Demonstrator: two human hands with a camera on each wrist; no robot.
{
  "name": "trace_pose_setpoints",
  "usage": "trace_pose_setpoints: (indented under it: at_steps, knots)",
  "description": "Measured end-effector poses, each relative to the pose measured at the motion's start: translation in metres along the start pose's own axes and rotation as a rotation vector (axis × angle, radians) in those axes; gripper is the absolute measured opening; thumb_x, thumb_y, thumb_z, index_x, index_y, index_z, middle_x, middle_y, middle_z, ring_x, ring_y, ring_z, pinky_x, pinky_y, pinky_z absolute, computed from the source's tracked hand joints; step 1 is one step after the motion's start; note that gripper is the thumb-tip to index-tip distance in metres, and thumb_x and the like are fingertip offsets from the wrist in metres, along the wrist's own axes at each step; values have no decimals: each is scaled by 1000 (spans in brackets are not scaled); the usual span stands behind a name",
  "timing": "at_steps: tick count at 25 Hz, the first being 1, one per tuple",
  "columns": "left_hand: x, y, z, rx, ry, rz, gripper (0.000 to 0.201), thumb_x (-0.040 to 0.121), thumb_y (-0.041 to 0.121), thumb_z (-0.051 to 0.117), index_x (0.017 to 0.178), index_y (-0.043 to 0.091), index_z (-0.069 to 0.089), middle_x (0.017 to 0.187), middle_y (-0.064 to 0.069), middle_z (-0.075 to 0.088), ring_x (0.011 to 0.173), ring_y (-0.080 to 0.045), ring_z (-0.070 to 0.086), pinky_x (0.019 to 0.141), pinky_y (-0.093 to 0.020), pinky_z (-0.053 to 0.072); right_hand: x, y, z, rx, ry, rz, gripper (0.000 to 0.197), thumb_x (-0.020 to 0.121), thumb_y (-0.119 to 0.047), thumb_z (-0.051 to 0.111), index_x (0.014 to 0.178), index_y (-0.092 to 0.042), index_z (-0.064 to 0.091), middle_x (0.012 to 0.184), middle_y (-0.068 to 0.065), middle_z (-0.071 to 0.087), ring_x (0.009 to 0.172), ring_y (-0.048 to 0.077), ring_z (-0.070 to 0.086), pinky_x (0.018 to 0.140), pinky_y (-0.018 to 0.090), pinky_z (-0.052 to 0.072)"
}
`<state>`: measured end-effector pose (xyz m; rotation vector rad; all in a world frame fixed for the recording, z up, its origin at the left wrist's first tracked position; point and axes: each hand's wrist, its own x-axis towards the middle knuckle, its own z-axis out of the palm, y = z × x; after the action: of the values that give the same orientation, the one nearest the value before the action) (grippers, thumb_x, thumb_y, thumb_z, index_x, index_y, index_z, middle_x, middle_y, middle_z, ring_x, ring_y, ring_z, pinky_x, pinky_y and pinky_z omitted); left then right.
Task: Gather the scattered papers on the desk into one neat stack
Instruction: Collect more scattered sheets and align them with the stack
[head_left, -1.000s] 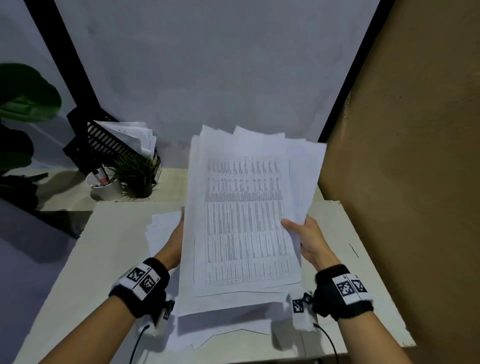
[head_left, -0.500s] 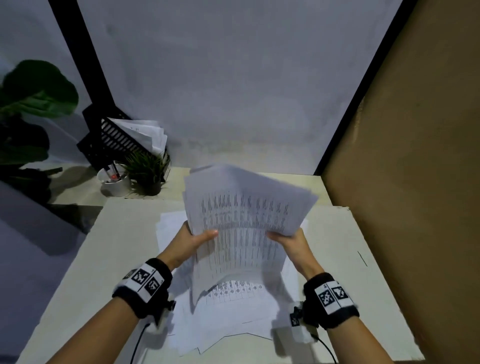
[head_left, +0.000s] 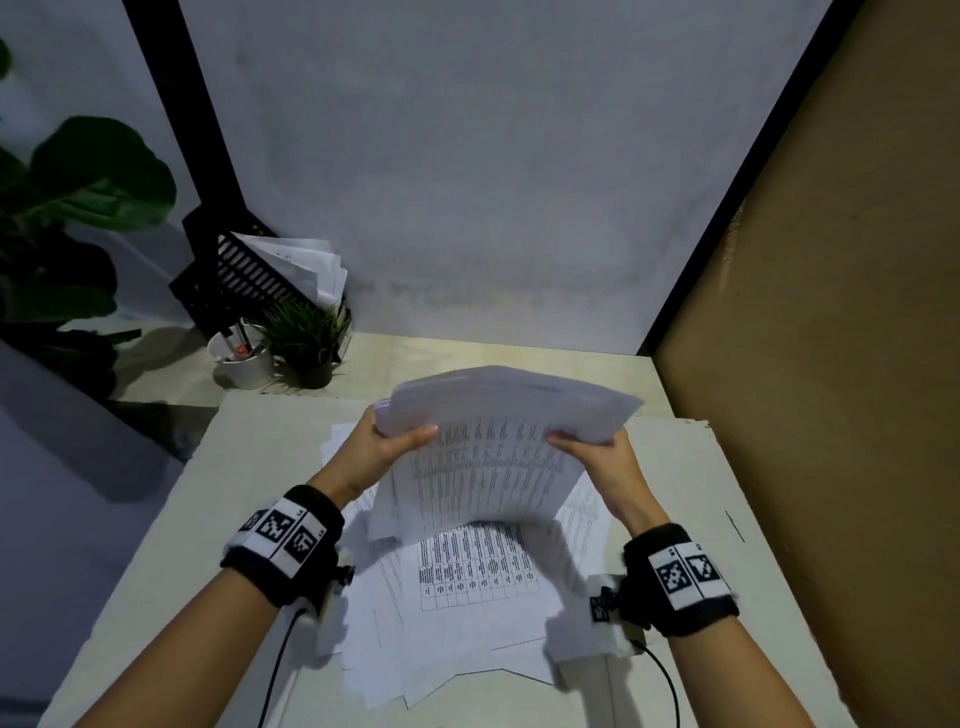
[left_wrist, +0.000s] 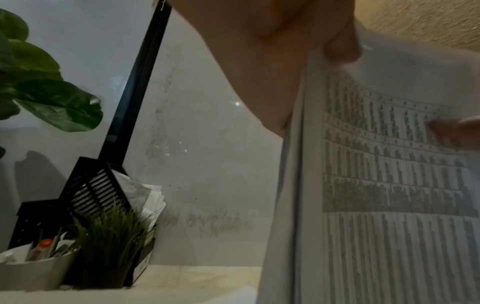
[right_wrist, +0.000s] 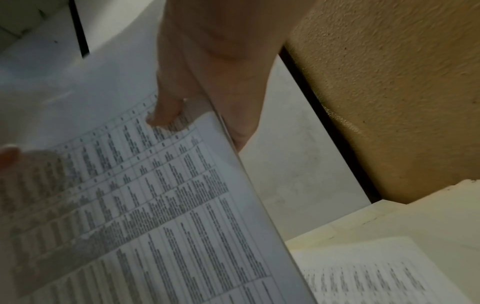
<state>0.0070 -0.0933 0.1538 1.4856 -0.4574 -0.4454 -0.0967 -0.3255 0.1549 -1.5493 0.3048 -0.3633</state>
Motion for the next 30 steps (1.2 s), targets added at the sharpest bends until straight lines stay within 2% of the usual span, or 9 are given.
trace_pose_setpoints:
  at_steps: [5,9,12,14,18,21,23,26,30]
  knots:
    - [0,15,-2,-39,42,125,67,38,68,76,93,31,62,89,5,68,85,-9,65,74,-24,56,7,-12,3,58,22,-99,33,73,10,66,82,-22,63,71,-11,71,72,0,65,69,22,54]
    - [2,-9,-7,6,9,-8,74,38,68,77,98,27,62,86,9,74,88,-12,67,81,-30,56,8,2,3,14,-33,21,27,74,0,69,89,-22,64,80,-7,72,80,8,69,74,29,55]
    - [3,-27,2,31,39,-151,49,57,46,79,97,27,59,91,9,68,95,-15,63,93,-42,50,7,21,11,-55,-44,127,22,77,-5,68,93,-20,64,92,-1,71,92,21,67,88,41,53]
    - [3,-25,6,22,100,-135,46,60,34,74,102,23,58,95,5,66,96,-14,62,95,-43,49,7,22,17,-26,1,124,19,78,-10,68,94,-18,64,94,1,71,94,23,67,90,42,53]
    - [-1,-15,-3,-100,106,20,58,40,55,82,88,28,64,79,10,73,80,-4,67,73,-25,57,-1,16,14,146,48,75,34,61,-39,79,85,-19,66,78,-6,72,81,15,67,72,26,57]
    - [-8,-23,-4,-87,84,21,74,33,64,81,91,22,62,79,10,73,81,-9,67,70,-23,55,-10,22,14,123,29,75,25,65,-23,77,85,-20,62,83,1,66,86,20,62,70,20,55]
    - [-7,-23,-2,-65,85,32,74,34,65,80,92,22,63,80,9,74,81,-10,68,73,-27,54,-12,18,18,108,23,58,32,61,-25,80,88,-22,62,81,-3,68,85,18,64,70,21,54]
    - [0,-2,1,-61,117,110,69,40,70,74,90,22,68,80,8,73,79,-9,67,76,-32,55,-7,-2,21,152,40,-26,56,43,-58,81,85,-23,67,74,-9,72,75,7,68,65,19,54]
    - [7,25,5,-19,111,257,68,54,77,58,93,22,65,84,17,71,74,-1,63,62,-13,48,5,-22,27,144,81,-101,61,54,-74,64,66,-14,64,64,-4,61,62,11,55,57,21,44]
